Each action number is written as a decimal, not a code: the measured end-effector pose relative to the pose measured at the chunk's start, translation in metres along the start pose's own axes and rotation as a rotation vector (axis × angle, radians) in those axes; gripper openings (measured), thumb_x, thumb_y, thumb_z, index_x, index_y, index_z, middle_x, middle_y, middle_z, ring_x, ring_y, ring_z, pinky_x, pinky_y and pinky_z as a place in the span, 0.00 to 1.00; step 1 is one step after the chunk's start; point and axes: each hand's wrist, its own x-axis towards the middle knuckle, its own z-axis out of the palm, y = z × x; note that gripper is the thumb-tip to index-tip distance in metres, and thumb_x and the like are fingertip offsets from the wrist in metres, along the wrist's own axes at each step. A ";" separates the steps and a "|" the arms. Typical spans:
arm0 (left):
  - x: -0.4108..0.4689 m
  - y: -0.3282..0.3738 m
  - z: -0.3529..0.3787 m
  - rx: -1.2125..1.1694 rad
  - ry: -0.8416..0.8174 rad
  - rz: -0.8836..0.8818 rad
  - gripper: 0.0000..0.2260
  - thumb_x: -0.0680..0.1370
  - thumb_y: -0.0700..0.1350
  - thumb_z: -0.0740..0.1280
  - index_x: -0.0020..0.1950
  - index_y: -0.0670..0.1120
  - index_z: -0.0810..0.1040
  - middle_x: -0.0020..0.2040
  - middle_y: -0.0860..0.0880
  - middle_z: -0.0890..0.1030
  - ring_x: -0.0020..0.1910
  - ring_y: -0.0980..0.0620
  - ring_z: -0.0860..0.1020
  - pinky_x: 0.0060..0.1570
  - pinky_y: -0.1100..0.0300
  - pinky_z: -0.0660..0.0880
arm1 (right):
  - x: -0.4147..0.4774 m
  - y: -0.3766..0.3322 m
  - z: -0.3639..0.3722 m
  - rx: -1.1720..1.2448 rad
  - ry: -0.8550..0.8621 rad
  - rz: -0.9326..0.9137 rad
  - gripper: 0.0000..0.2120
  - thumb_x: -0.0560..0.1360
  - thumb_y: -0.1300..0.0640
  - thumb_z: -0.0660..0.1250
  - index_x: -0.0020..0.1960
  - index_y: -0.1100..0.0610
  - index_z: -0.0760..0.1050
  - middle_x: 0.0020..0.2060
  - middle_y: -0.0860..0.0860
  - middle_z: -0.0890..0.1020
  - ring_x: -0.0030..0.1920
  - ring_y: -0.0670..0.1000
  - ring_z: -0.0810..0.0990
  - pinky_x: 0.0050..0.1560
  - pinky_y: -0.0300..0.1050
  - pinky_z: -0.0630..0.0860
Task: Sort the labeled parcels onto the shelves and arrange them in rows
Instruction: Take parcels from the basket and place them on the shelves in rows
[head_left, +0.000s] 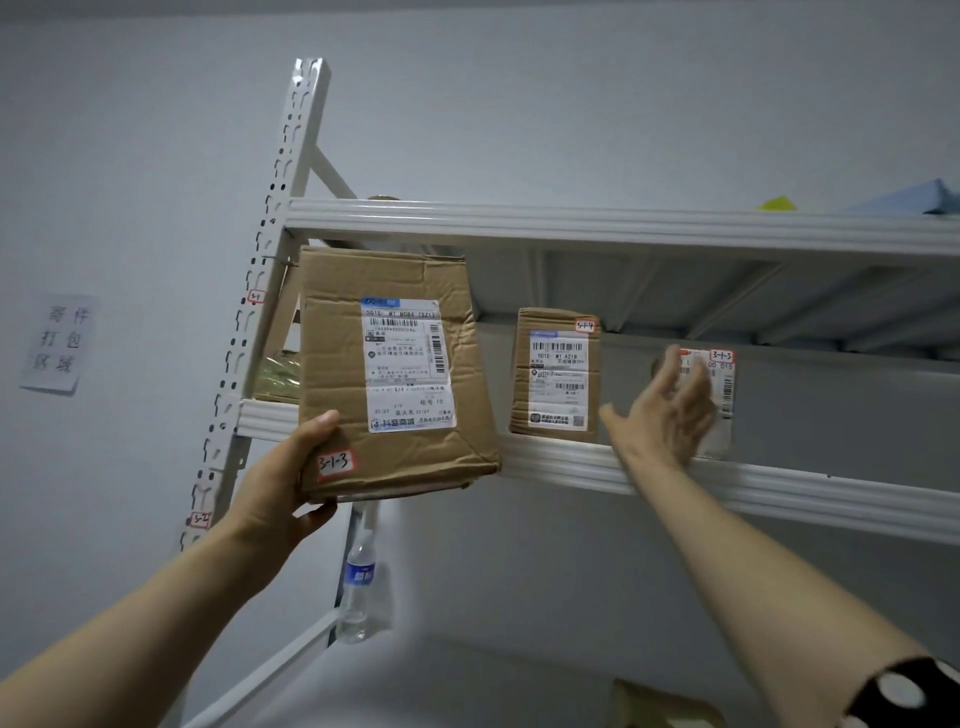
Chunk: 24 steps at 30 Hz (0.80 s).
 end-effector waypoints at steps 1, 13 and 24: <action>0.002 0.001 0.000 0.001 0.001 -0.002 0.20 0.63 0.57 0.72 0.51 0.50 0.77 0.49 0.46 0.82 0.52 0.48 0.78 0.60 0.48 0.72 | -0.002 -0.013 0.004 0.019 -0.018 -0.074 0.48 0.70 0.46 0.71 0.78 0.56 0.44 0.76 0.61 0.47 0.76 0.60 0.48 0.74 0.56 0.48; 0.019 0.011 -0.025 0.045 0.025 0.009 0.29 0.51 0.62 0.73 0.48 0.51 0.79 0.41 0.49 0.85 0.47 0.49 0.79 0.55 0.50 0.74 | 0.009 -0.083 0.055 0.019 -0.314 0.129 0.68 0.60 0.36 0.76 0.74 0.53 0.25 0.74 0.61 0.33 0.75 0.66 0.45 0.68 0.73 0.53; 0.028 0.009 -0.022 0.016 -0.028 0.053 0.29 0.53 0.62 0.73 0.51 0.52 0.79 0.47 0.48 0.85 0.52 0.47 0.79 0.59 0.47 0.73 | 0.008 -0.062 0.045 -0.002 -0.173 0.169 0.61 0.66 0.41 0.74 0.76 0.57 0.31 0.75 0.62 0.38 0.76 0.61 0.40 0.73 0.59 0.45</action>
